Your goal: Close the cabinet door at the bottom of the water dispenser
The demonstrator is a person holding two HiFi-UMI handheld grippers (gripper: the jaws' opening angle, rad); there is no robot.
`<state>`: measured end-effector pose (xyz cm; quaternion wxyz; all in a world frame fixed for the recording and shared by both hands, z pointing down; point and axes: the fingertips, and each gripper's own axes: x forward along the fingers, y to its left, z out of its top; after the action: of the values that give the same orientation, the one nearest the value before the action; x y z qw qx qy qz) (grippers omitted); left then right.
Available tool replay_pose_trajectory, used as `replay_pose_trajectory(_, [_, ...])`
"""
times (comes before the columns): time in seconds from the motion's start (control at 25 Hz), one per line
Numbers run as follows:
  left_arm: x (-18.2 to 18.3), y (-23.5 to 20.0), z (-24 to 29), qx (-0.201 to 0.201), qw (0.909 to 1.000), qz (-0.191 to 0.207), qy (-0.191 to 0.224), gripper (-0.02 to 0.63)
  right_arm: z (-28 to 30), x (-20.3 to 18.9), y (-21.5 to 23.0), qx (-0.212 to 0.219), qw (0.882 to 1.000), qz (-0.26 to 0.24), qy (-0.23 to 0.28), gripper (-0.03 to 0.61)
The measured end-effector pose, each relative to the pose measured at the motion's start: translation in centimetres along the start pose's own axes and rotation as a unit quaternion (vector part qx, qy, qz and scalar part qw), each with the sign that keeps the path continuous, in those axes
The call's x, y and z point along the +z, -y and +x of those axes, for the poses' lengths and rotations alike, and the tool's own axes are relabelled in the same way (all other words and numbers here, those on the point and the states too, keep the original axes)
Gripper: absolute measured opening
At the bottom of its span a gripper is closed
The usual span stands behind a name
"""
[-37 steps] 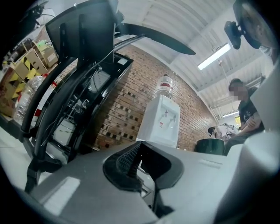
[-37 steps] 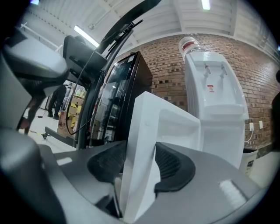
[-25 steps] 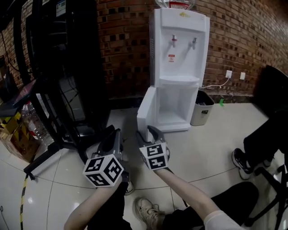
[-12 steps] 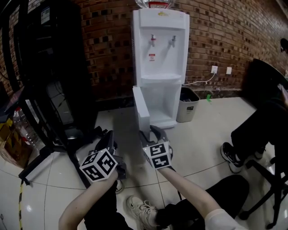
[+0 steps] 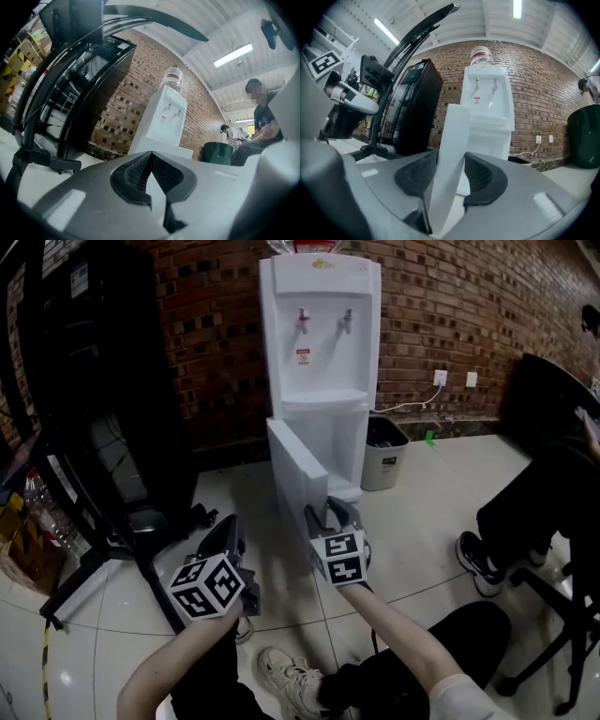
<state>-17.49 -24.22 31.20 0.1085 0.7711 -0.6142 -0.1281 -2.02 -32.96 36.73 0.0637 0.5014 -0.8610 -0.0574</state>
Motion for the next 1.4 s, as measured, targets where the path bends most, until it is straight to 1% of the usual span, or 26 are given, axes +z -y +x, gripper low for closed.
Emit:
replay_pose_trajectory(0.32, [-1.3,1.5,1.6,-0.007,0.9999,0.002,-0.012,0.010,-0.1,-0.5,3.0,-0.027,1.000,0.004,0.004,0.175])
replay_pose_trajectory(0.52, [-1.7,2.8,3.2,-0.007,0.9998,-0.016,-0.008,0.011,-0.1,-0.8,4.5,-0.049,0.999,0.011,0.002,0.175])
replay_pose_trajectory(0.68, [-1.8,4.2,3.8,-0.021,0.9997,-0.008,-0.008,0.011,-0.2,-1.0,5.4,-0.063,0.998,0.015,-0.001,0.175])
replay_pose_trajectory(0.8, [-2.0,3.9,4.0,-0.015,0.9998,-0.008,-0.010,0.011,-0.2,-1.2,6.5,-0.084,0.996,0.022,-0.003,0.165])
replay_pose_trajectory(0.88, [-2.1,3.6,3.9,-0.011,0.9998,-0.008,-0.012,0.011,-0.1,-1.4,7.2,-0.093,0.995,0.029,-0.005,0.145])
replay_pose_trajectory(1.08, [-2.5,2.8,3.4,-0.007,0.9998,0.000,-0.018,0.011,0.3,-1.9,9.1,-0.106,0.994,0.031,-0.008,0.143])
replay_pose_trajectory(1.28, [-2.7,1.2,3.7,0.013,0.9997,-0.012,-0.016,0.011,1.0,-2.2,10.7,-0.117,0.993,0.033,-0.009,0.138])
replay_pose_trajectory(1.4, [-2.9,0.8,4.6,0.019,0.9997,-0.011,-0.012,0.011,1.6,-2.6,12.0,-0.121,0.992,0.029,-0.011,0.138])
